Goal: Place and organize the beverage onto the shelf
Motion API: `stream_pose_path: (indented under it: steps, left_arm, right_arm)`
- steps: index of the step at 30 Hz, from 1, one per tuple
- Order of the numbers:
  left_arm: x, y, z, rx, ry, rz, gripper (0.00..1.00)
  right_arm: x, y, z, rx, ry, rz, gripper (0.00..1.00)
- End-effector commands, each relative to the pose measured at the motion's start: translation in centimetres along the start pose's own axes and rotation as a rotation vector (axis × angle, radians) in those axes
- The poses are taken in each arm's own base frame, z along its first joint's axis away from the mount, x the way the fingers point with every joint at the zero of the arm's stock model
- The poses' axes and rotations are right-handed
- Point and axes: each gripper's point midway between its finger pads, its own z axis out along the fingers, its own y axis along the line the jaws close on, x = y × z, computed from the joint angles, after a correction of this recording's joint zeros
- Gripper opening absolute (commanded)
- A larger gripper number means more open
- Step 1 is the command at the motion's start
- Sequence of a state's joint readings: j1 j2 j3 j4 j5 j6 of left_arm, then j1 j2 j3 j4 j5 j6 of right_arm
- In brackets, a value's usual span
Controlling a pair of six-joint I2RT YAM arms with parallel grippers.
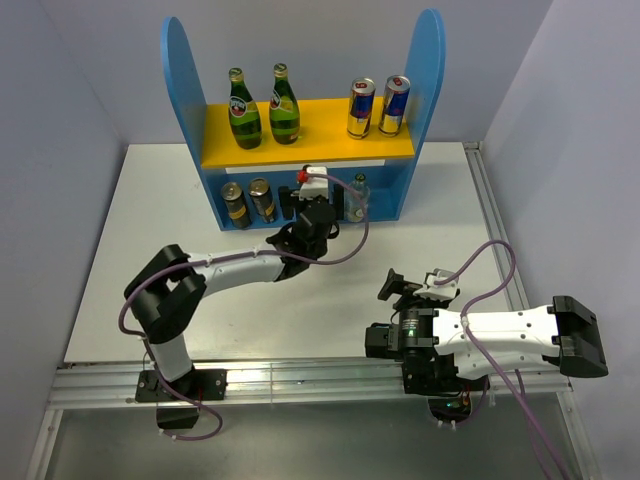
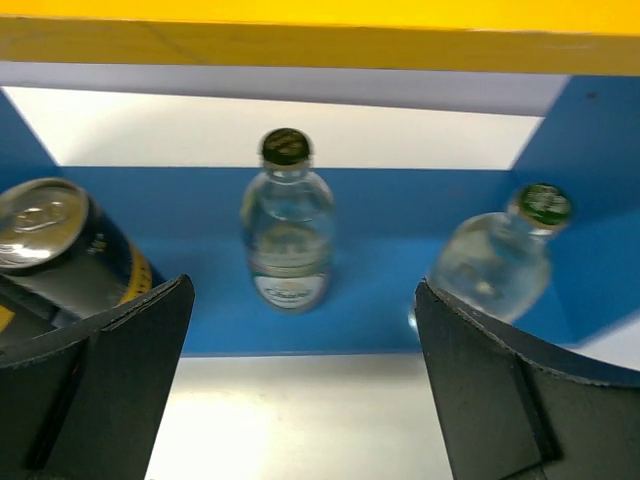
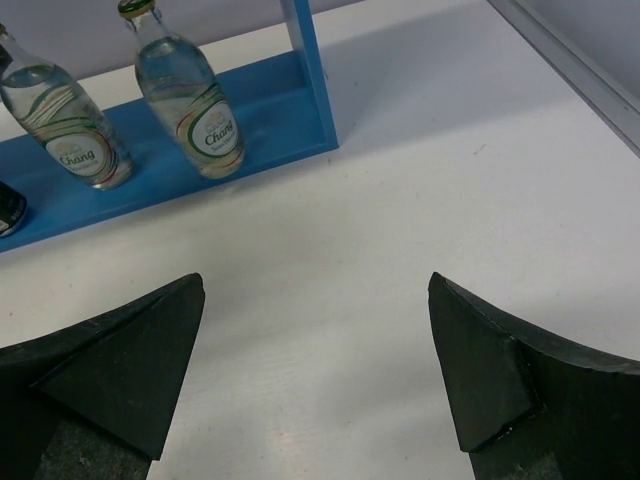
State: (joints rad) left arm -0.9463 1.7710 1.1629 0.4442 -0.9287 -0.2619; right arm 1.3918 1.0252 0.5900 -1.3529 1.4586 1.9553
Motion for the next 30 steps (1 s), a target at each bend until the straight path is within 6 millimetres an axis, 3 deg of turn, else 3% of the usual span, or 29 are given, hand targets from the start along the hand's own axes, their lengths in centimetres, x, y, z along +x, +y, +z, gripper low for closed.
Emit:
stream_pose_path:
  steps: [1,12,25,30]
  left_arm:
    - [-0.9,1.7,1.0,-0.047,-0.024,-0.004,0.99]
    - [0.6,3.2,6.1,-0.068,0.006,0.011,0.99]
    - [2.5,2.8,10.7,-0.055,0.034,0.020,0.99]
    - [2.9,2.6,11.5,-0.055,0.034,0.019,0.99]
  right_arm:
    - [-2.1,1.1,0.1,-0.041,-0.065,0.167,1.00]
    - [-2.2,1.5,0.1,-0.046,-0.072,0.145,1.00]
    - [-2.2,1.5,0.1,-0.047,-0.076,0.142,1.00]
    - [-2.2,1.5,0.1,-0.048,-0.076,0.139,1.00]
